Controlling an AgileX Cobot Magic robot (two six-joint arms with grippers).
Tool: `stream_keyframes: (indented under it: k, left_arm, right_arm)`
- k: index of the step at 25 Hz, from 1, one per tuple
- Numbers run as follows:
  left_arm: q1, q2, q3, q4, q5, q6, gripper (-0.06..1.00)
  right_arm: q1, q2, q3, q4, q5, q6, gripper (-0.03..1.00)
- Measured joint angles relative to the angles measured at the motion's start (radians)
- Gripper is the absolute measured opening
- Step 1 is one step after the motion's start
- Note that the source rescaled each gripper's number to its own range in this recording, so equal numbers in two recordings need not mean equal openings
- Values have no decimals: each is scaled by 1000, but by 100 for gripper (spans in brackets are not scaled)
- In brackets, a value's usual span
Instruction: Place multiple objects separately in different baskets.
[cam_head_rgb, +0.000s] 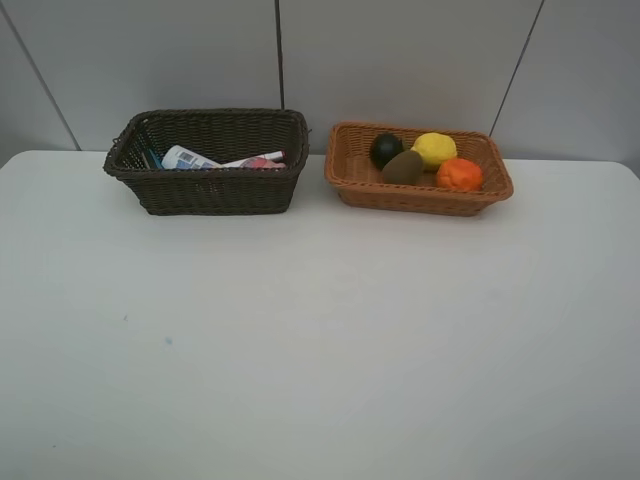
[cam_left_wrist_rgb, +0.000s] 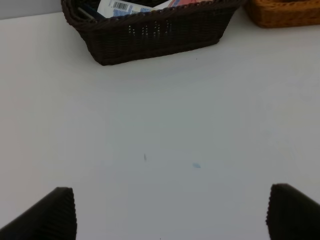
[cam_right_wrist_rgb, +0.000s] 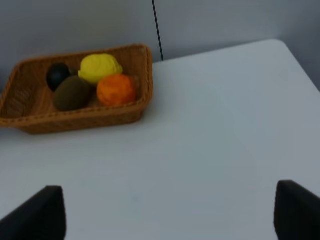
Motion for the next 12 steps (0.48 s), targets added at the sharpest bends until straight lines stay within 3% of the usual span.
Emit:
stream_keyframes:
  k: [6, 12]
  left_arm:
    - [0, 0, 0, 0, 0, 0, 100]
    - [0, 0, 0, 0, 0, 0, 100]
  right_arm:
    - [0, -57, 36, 8, 35, -28, 98]
    - [0, -57, 125, 12, 7, -82, 98]
